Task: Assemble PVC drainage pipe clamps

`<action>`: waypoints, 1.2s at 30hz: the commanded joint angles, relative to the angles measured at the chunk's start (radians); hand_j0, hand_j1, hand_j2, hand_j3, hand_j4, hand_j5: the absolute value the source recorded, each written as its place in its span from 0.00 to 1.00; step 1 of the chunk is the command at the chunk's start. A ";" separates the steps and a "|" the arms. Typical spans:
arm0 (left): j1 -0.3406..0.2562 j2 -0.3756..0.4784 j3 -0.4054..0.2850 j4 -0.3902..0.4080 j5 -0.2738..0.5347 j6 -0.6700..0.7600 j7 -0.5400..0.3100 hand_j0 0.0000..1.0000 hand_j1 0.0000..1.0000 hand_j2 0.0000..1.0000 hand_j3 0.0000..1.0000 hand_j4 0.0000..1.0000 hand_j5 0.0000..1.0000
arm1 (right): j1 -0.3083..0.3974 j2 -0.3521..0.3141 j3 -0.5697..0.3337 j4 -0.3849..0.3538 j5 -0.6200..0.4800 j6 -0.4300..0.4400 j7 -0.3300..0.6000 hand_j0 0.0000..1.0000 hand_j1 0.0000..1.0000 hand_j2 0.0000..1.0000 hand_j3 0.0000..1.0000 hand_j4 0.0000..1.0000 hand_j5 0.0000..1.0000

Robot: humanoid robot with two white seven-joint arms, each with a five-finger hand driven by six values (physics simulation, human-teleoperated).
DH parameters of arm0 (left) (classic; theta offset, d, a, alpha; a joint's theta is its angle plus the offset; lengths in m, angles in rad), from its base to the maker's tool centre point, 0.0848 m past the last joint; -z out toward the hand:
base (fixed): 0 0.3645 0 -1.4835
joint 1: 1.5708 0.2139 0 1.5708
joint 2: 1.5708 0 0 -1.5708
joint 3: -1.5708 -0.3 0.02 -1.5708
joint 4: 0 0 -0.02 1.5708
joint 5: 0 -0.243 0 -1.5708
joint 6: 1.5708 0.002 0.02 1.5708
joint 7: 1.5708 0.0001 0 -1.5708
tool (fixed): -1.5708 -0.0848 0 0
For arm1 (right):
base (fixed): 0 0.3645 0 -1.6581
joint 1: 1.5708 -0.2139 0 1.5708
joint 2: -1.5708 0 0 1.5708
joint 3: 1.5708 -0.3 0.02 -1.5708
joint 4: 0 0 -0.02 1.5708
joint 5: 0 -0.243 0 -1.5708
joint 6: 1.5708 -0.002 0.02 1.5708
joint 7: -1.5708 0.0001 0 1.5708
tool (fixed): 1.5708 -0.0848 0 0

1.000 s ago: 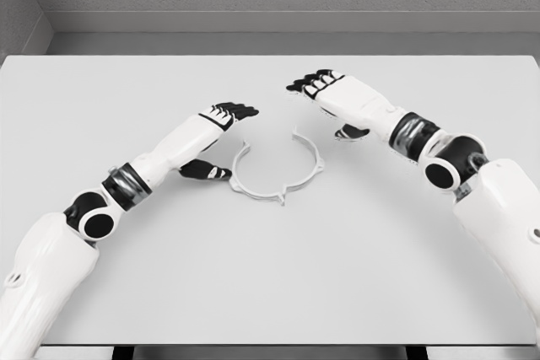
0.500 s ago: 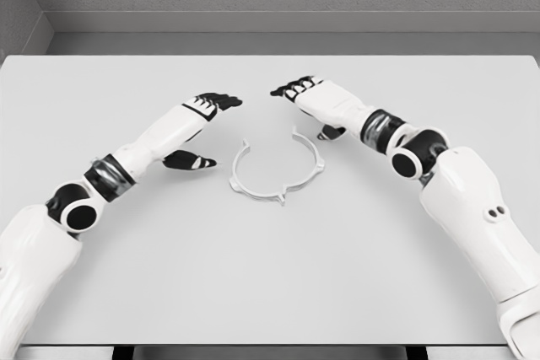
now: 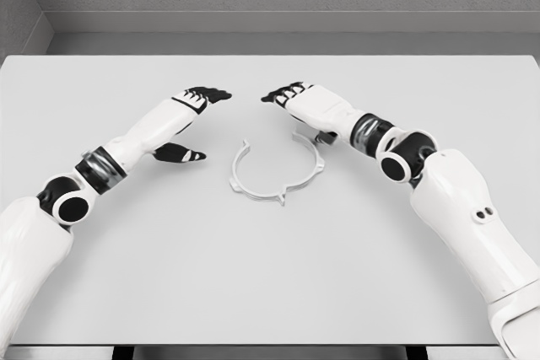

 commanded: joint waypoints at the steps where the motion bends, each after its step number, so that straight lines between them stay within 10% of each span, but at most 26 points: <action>1: 0.000 0.002 0.000 0.002 0.007 0.000 0.001 1.00 1.00 1.00 1.00 1.00 1.00 | 0.000 0.002 0.002 -0.013 -0.029 0.001 0.009 1.00 1.00 1.00 1.00 1.00 1.00; 18: -0.006 0.000 -0.001 0.011 0.006 0.000 0.001 1.00 1.00 1.00 1.00 1.00 1.00 | -0.002 0.021 0.005 -0.026 -0.029 0.004 0.010 1.00 1.00 1.00 1.00 1.00 1.00; 22: 0.000 0.002 -0.006 -0.003 0.009 0.000 0.001 1.00 1.00 1.00 1.00 1.00 1.00 | -0.054 -0.030 -0.114 -0.032 -0.061 0.001 0.029 1.00 1.00 1.00 1.00 1.00 1.00; 25: 0.015 0.025 -0.013 -0.050 0.019 0.000 0.001 1.00 1.00 1.00 1.00 1.00 1.00 | -0.060 -0.206 -0.159 -0.171 -0.230 -0.002 0.061 1.00 1.00 1.00 1.00 1.00 1.00; 30: 0.083 0.105 -0.015 -0.168 0.055 0.000 0.004 1.00 1.00 1.00 1.00 1.00 1.00 | 0.146 -0.781 -0.311 -0.546 -0.785 -0.149 0.053 1.00 1.00 1.00 1.00 1.00 1.00; 32: 0.107 0.118 -0.015 -0.210 0.055 0.000 0.004 1.00 1.00 1.00 1.00 1.00 1.00 | 0.287 -0.815 -0.398 -0.584 -0.869 -0.297 0.056 1.00 1.00 1.00 1.00 1.00 1.00; 36: 0.107 0.117 -0.023 -0.210 0.055 0.000 0.004 1.00 1.00 1.00 1.00 1.00 1.00 | 0.382 -0.732 -0.392 -0.578 -0.869 -0.302 0.061 1.00 1.00 1.00 1.00 1.00 1.00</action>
